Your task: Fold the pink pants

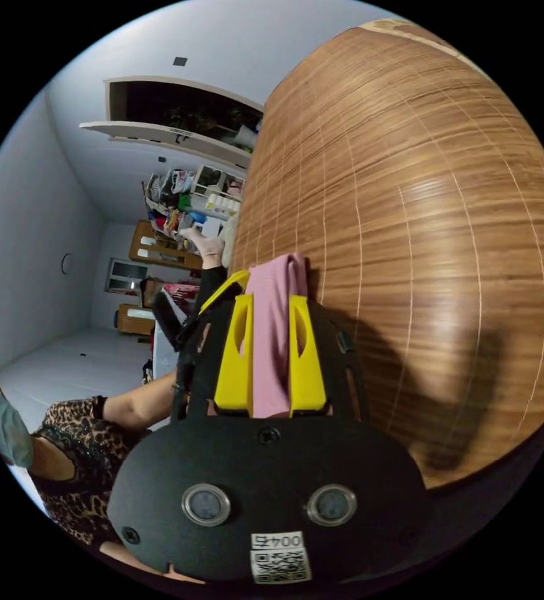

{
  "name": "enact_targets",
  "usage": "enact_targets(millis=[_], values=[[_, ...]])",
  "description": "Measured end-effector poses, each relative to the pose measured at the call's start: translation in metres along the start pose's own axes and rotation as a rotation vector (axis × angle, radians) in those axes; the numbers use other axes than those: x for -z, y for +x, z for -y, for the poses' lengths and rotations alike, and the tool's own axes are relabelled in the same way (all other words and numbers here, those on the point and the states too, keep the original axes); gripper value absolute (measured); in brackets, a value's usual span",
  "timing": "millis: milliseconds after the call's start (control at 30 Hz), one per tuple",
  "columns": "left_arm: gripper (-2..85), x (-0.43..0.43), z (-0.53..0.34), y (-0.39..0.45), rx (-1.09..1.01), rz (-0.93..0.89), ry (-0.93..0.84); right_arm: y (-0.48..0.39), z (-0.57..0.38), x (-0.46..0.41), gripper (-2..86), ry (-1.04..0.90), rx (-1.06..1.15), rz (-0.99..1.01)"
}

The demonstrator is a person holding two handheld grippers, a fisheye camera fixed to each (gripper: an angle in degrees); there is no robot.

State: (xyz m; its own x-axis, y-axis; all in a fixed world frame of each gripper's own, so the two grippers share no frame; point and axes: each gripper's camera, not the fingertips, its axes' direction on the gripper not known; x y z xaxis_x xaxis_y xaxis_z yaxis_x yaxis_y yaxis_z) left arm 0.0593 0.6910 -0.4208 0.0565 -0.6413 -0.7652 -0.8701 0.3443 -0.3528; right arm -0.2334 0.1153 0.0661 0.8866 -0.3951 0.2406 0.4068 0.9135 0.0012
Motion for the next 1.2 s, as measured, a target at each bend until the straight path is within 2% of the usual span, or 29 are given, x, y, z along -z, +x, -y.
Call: enact_targets(millis=[167, 300, 400, 467, 533, 600, 667, 733, 933, 1000, 1067, 1133, 1200], values=[[6.9, -0.014, 0.003, 0.001, -0.007, 0.01, -0.003, 0.039, 0.023, -0.013, 9.3, 0.004, -0.069, 0.142], [6.8, -0.022, 0.005, 0.001, -0.006, 0.007, -0.003, 0.04, 0.032, -0.017, 5.8, -0.001, -0.042, 0.129], [6.8, -0.029, 0.007, 0.001, -0.005, 0.007, -0.002, 0.019, 0.039, -0.012, 4.0, 0.021, 0.072, 0.031], [6.5, -0.035, 0.009, 0.0, 0.001, 0.002, 0.0, -0.007, 0.045, -0.017, 3.5, 0.007, 0.181, -0.234], [6.2, -0.04, 0.01, 0.0, 0.006, 0.008, -0.004, -0.007, 0.051, -0.031, 3.5, -0.04, 0.191, -0.353], [5.9, -0.045, 0.012, 0.001, 0.01, 0.014, -0.009, 0.008, 0.055, -0.033, 3.6, -0.04, 0.131, -0.286], [5.5, -0.051, 0.013, 0.001, 0.012, 0.011, -0.009, 0.039, 0.059, -0.025, 3.9, -0.037, 0.012, -0.074], [5.2, -0.056, 0.014, 0.001, 0.014, 0.008, -0.008, 0.046, 0.059, -0.021, 4.6, -0.03, -0.007, 0.003], [4.2, -0.07, 0.023, -0.004, 0.04, -0.044, -0.03, 0.019, 0.047, 0.003, 6.6, -0.116, 0.134, -0.124], [3.7, -0.069, 0.03, -0.002, 0.027, -0.04, -0.04, 0.021, 0.038, 0.006, 6.7, -0.171, 0.139, -0.106], [3.0, -0.055, 0.041, 0.017, -0.037, 0.016, 0.017, 0.023, 0.026, 0.004, 6.8, -0.245, 0.136, -0.062], [2.7, -0.049, 0.052, 0.041, -0.116, -0.045, 0.063, 0.02, 0.02, 0.0, 7.0, -0.306, 0.155, -0.06], [2.4, -0.06, 0.064, 0.072, -0.252, -0.068, 0.029, 0.017, 0.017, -0.008, 7.4, -0.376, 0.167, -0.078]])
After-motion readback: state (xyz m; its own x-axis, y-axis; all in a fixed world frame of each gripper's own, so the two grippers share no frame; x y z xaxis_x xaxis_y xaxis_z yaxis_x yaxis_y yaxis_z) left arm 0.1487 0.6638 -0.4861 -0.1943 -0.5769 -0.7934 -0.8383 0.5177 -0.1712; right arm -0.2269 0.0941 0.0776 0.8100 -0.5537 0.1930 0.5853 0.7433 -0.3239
